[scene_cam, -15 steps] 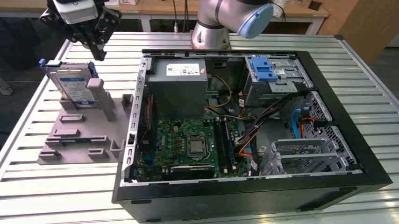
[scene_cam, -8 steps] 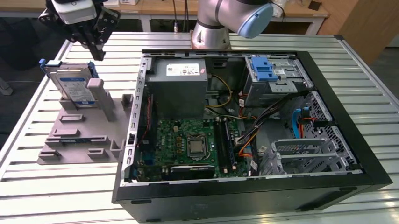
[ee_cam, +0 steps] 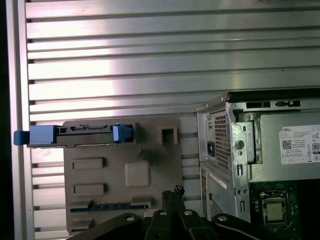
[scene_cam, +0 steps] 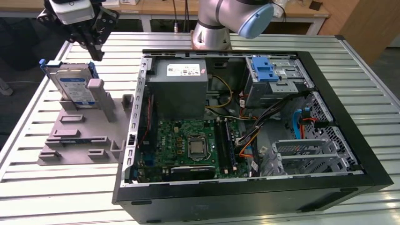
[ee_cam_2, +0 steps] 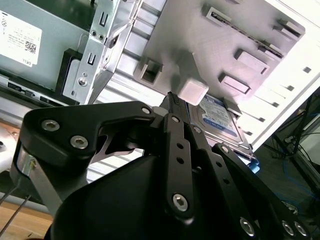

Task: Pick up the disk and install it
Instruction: 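Reach for the disk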

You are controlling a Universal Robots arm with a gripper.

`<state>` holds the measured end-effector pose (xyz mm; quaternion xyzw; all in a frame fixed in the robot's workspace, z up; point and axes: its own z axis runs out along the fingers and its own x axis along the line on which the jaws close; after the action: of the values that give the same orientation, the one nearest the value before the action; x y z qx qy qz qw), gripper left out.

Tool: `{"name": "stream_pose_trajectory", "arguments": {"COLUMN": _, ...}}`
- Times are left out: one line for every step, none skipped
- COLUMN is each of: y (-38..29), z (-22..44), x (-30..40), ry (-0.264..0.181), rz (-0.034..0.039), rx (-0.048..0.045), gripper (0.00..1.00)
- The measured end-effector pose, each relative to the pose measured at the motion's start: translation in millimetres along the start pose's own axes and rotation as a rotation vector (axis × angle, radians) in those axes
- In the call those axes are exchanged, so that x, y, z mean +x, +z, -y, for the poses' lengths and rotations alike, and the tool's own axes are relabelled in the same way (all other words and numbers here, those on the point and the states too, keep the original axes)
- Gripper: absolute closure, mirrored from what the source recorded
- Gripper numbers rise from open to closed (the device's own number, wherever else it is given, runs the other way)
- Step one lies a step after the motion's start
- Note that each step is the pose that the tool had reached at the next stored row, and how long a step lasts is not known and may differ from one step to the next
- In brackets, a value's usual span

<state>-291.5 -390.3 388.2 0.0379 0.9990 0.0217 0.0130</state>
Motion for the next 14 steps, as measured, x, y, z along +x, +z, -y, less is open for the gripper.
{"name": "stream_pose_trajectory", "arguments": {"y": 0.0, "z": 0.0, "x": 0.3, "ry": 0.0, "rz": 0.0, "rx": 0.0001, "gripper": 0.89}}
{"name": "stream_pose_trajectory", "arguments": {"y": 0.1, "z": -0.1, "x": 0.7, "ry": 0.0, "rz": 0.0, "rx": 0.0, "gripper": 0.89}}
{"name": "stream_pose_trajectory", "arguments": {"y": 0.1, "z": -0.2, "x": 1.1, "ry": 0.0, "rz": 0.0, "rx": 0.0, "gripper": 0.89}}
{"name": "stream_pose_trajectory", "arguments": {"y": 0.2, "z": -0.2, "x": 1.5, "ry": 0.0, "rz": 0.0, "rx": 0.0, "gripper": 0.89}}
{"name": "stream_pose_trajectory", "arguments": {"y": 0.2, "z": -0.2, "x": 2.0, "ry": 0.0, "rz": 0.0, "rx": 0.0, "gripper": 0.89}}
{"name": "stream_pose_trajectory", "arguments": {"y": 0.2, "z": -0.2, "x": 2.5, "ry": 0.0, "rz": 0.0, "rx": 0.0, "gripper": 0.89}}
{"name": "stream_pose_trajectory", "arguments": {"y": 0.3, "z": -0.3, "x": 2.9, "ry": 0.0, "rz": -0.0001, "rx": 0.0, "gripper": 0.89}}
{"name": "stream_pose_trajectory", "arguments": {"y": 0.3, "z": -0.3, "x": 3.3, "ry": 0.0, "rz": 0.0, "rx": 0.0, "gripper": 0.89}}
{"name": "stream_pose_trajectory", "arguments": {"y": 0.4, "z": -0.3, "x": 3.9, "ry": 0.0, "rz": 0.0, "rx": 0.0, "gripper": 0.89}}
{"name": "stream_pose_trajectory", "arguments": {"y": 0.4, "z": -0.3, "x": 4.4, "ry": 0.0, "rz": 0.0, "rx": 0.0, "gripper": 0.89}}
{"name": "stream_pose_trajectory", "arguments": {"y": 0.4, "z": -0.4, "x": 5.0, "ry": 0.0, "rz": 0.0, "rx": 0.0, "gripper": 0.89}}
{"name": "stream_pose_trajectory", "arguments": {"y": 0.5, "z": -0.5, "x": 5.5, "ry": 0.0, "rz": 0.0001, "rx": 0.0, "gripper": 0.89}}
{"name": "stream_pose_trajectory", "arguments": {"y": 0.5, "z": -0.6, "x": 6.0, "ry": 0.0, "rz": 0.0, "rx": 0.0, "gripper": 0.89}}
{"name": "stream_pose_trajectory", "arguments": {"y": 0.5, "z": -0.6, "x": 6.5, "ry": 0.0, "rz": 0.0, "rx": 0.0, "gripper": 0.89}}
